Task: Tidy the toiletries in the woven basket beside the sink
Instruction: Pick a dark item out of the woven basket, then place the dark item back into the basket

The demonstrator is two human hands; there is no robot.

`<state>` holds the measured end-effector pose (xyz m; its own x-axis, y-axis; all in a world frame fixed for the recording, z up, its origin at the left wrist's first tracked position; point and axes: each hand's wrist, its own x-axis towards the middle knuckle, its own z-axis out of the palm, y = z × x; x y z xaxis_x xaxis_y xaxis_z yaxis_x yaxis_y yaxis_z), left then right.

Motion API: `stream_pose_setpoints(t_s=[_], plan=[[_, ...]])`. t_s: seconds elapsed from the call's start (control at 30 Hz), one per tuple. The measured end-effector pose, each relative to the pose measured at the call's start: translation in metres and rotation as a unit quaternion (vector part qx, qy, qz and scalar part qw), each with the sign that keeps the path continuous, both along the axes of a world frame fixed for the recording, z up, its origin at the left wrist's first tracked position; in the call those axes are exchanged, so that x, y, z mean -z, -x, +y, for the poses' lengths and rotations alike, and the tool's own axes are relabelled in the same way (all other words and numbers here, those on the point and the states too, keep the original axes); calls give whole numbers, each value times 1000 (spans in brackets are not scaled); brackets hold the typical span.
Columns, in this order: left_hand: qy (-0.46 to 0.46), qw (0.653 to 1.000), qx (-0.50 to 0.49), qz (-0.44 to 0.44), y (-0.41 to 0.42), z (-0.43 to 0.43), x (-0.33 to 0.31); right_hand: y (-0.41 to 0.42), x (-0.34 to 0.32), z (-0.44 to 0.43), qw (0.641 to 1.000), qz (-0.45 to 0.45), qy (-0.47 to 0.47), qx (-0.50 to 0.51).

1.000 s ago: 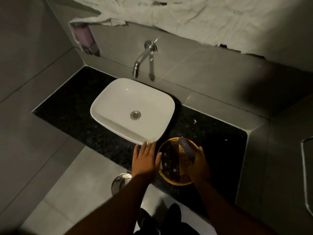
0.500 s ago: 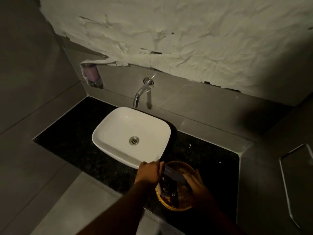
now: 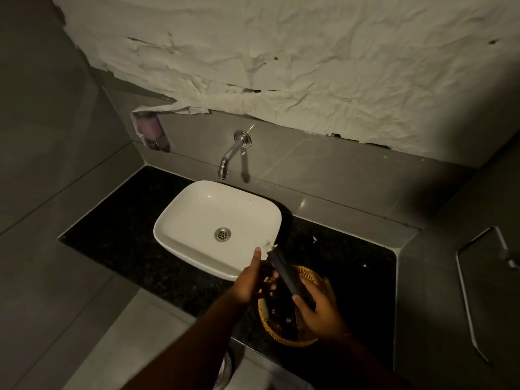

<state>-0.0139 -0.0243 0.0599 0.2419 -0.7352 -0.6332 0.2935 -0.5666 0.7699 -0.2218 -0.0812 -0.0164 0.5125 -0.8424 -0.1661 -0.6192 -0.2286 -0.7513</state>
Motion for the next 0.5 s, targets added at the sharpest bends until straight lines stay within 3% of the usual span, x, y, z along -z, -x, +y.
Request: stream_pose_setpoints(t_s=[0.1, 0.2, 0.33, 0.4, 0.5], plan=[[47, 998, 34, -33, 12, -2, 1, -14, -13, -1, 1000, -22, -11, -11], [92, 989, 33, -108, 18, -3, 3, -25, -23, -8, 995, 29, 91, -35], [115, 975, 64, -179, 11, -2, -7, -33, -48, -19, 995, -94, -24, 17], [116, 929, 150, -317, 4, 1, -19, -40, -65, -27, 972, -180, -119, 98], [122, 820, 273, -488, -4, 1, -39, -45, -87, -41, 920, -254, -267, 136]])
